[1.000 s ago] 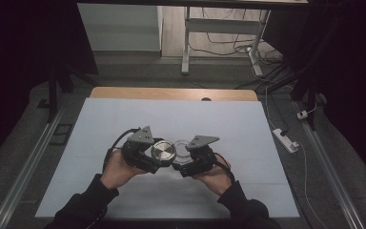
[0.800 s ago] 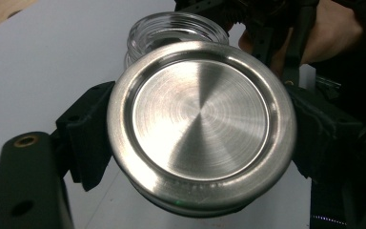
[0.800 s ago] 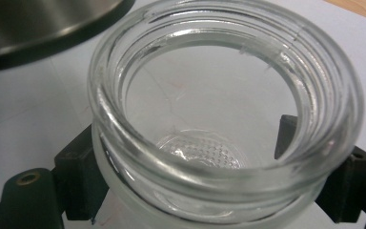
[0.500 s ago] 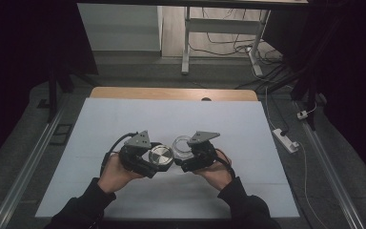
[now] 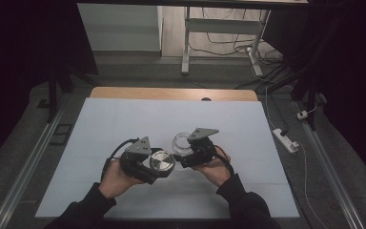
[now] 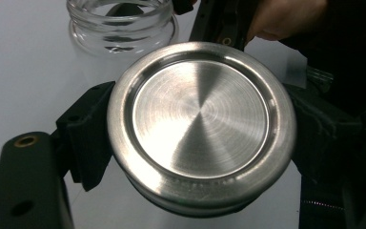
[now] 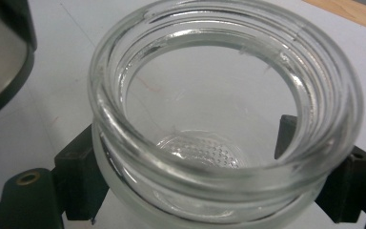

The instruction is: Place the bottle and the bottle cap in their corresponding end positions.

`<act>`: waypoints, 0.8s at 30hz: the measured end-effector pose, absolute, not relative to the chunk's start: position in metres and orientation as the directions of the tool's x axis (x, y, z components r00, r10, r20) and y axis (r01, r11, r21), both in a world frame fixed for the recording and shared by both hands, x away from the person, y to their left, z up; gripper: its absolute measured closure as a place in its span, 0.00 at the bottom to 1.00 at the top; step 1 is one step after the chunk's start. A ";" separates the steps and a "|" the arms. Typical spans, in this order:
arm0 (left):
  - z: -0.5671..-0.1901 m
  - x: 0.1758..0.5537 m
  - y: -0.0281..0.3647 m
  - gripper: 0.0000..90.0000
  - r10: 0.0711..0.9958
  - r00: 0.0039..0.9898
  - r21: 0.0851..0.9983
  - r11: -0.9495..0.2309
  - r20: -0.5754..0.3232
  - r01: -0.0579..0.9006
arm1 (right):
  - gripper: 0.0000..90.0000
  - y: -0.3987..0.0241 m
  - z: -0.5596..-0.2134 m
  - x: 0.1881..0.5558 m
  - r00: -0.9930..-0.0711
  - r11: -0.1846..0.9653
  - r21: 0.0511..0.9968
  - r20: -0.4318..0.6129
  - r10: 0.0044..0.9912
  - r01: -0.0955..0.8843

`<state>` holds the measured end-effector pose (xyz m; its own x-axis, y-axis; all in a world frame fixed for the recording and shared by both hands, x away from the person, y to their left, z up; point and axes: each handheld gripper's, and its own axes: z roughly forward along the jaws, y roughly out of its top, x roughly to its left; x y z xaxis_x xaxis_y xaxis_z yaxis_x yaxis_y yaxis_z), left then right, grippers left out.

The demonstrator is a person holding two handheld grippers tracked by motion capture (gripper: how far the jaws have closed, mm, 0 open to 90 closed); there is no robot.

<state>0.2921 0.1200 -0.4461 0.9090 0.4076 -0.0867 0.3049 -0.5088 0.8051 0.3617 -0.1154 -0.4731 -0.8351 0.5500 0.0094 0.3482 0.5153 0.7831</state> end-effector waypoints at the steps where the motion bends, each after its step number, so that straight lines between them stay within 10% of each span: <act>1: -0.446 0.292 0.120 0.21 0.408 0.909 0.805 -0.509 -0.087 0.305 | 0.17 -0.115 -0.473 0.362 -0.835 0.515 0.783 0.009 0.550 0.348; 24: -0.477 0.282 0.101 0.21 0.381 0.922 0.791 -0.540 -0.075 0.288 | 0.17 -0.098 -0.471 0.388 -0.824 0.505 0.791 0.000 0.567 0.347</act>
<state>0.2823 0.1014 -0.4769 0.9216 0.3808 -0.0752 0.2876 -0.5398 0.7911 0.3880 -0.0980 -0.4710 -0.8240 0.5666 0.0002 0.3471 0.5046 0.7905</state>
